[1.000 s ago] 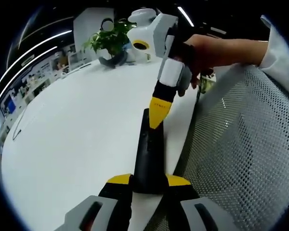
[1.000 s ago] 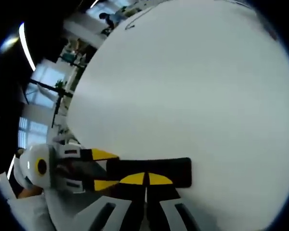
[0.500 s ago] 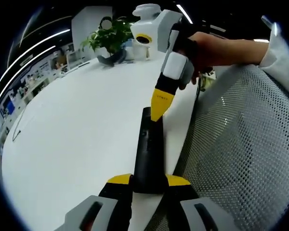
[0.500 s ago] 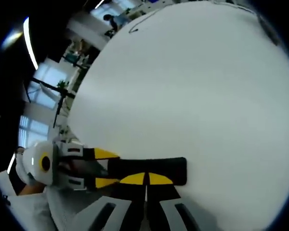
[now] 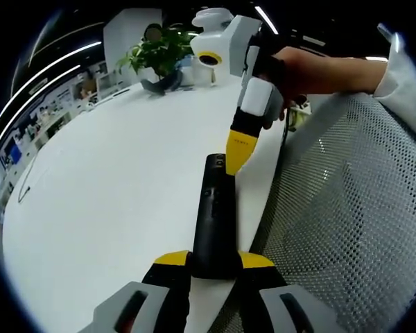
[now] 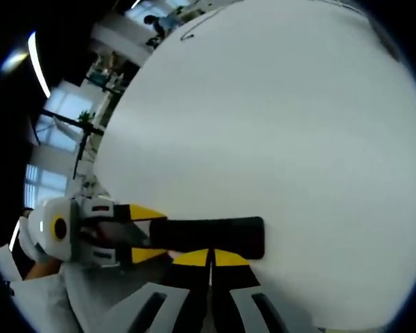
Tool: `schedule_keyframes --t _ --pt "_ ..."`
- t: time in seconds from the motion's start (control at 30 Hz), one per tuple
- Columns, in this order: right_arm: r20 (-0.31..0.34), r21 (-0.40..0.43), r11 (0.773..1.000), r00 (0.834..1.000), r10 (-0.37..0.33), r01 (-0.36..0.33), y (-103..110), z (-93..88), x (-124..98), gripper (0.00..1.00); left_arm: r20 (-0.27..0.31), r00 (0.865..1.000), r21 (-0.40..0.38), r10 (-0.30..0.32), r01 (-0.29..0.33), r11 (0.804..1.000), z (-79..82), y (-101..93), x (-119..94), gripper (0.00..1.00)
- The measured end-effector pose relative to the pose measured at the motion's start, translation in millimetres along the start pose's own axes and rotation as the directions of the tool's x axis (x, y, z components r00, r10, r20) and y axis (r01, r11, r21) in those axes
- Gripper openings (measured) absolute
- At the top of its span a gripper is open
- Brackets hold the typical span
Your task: Press the specified remote control buttons in sequence, fully releasing each button before pressing the next.
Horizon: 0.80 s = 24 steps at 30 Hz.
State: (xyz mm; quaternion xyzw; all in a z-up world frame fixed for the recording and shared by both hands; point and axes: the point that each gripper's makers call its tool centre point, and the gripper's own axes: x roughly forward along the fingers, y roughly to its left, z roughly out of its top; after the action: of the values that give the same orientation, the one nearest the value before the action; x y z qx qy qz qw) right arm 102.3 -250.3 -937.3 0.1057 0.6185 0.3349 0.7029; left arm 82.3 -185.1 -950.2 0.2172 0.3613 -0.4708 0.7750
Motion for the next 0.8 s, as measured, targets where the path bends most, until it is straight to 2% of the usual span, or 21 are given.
schedule_keyframes --t 0.17,0.8 --pt "-0.013 -0.019 0.999 1.000 -0.028 0.027 -5.2 -2.0 2.6 0.00 0.001 1.000 0.000 0.000 0.000 1.000 0.0 -0.2 -0.3 0.25" --pt "-0.002 -0.063 0.997 0.999 -0.054 0.054 -4.4 -0.6 3.9 0.00 0.007 1.000 -0.007 0.003 -0.003 1.000 0.9 0.3 -0.5 0.25"
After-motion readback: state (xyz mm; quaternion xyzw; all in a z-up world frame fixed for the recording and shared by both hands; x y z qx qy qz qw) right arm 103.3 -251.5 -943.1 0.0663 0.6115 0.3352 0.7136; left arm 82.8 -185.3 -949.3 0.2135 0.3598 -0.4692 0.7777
